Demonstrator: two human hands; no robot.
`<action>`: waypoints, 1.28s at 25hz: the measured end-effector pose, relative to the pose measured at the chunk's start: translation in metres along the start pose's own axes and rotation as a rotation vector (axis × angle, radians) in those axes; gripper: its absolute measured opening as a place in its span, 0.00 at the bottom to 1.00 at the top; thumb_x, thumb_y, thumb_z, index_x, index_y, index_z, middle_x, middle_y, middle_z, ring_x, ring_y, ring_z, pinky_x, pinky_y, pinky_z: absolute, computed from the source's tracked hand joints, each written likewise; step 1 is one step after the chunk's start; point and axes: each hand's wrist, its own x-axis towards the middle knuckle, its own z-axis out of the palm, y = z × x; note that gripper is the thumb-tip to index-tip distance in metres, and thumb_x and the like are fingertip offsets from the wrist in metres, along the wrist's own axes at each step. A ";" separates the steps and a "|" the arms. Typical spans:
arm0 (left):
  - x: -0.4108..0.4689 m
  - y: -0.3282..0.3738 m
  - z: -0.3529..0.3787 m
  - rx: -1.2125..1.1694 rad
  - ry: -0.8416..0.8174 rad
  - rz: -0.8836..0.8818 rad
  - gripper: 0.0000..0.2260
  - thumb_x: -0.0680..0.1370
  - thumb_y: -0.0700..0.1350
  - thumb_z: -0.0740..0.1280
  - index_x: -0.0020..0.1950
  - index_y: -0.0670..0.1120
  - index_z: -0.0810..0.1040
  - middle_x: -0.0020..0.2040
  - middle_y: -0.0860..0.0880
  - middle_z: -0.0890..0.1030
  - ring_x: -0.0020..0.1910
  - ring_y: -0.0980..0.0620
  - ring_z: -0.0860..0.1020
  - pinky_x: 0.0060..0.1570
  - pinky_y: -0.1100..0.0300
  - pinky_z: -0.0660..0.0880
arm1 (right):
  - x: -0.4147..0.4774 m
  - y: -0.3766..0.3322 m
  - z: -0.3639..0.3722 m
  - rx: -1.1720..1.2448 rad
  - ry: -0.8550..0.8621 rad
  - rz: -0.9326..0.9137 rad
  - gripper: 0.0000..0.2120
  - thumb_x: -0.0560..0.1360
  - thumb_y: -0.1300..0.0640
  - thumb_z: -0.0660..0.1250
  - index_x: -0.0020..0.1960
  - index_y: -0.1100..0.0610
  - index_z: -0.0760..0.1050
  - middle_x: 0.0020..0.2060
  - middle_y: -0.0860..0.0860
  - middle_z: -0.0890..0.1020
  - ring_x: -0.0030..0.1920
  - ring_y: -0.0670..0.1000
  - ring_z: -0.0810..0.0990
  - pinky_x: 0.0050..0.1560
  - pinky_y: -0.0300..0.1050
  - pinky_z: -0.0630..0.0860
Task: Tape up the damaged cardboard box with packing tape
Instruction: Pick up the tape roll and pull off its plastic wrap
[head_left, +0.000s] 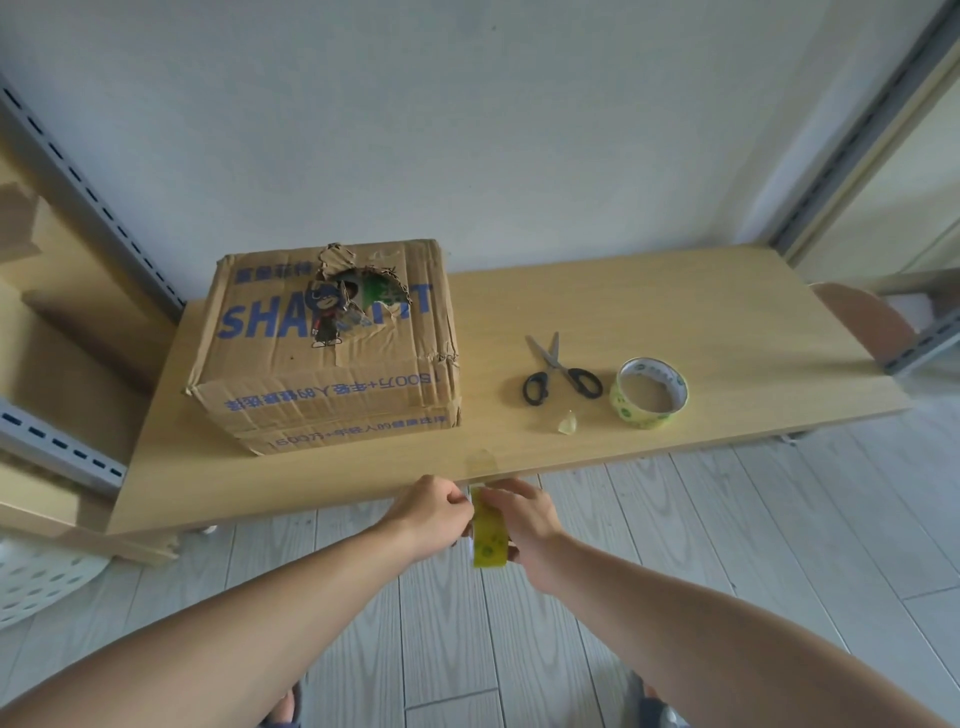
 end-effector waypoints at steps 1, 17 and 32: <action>-0.001 0.000 0.000 0.001 -0.044 -0.002 0.12 0.80 0.45 0.61 0.50 0.43 0.83 0.47 0.45 0.85 0.48 0.46 0.84 0.54 0.49 0.81 | 0.000 0.000 -0.001 0.011 0.006 -0.002 0.04 0.76 0.52 0.69 0.49 0.50 0.81 0.46 0.56 0.83 0.51 0.60 0.83 0.54 0.58 0.81; -0.023 0.020 -0.021 -0.023 -0.096 -0.043 0.12 0.81 0.42 0.58 0.51 0.44 0.81 0.44 0.50 0.84 0.40 0.52 0.80 0.40 0.59 0.70 | -0.027 -0.018 -0.003 -0.047 0.111 -0.101 0.08 0.71 0.56 0.72 0.35 0.55 0.84 0.32 0.52 0.81 0.37 0.53 0.77 0.40 0.45 0.75; -0.181 0.086 -0.123 -0.741 -0.010 0.172 0.17 0.82 0.54 0.62 0.57 0.42 0.83 0.50 0.45 0.84 0.47 0.48 0.80 0.46 0.53 0.72 | -0.224 -0.123 -0.023 -0.036 -0.039 -0.702 0.06 0.75 0.58 0.71 0.41 0.55 0.87 0.38 0.53 0.86 0.36 0.47 0.81 0.36 0.39 0.77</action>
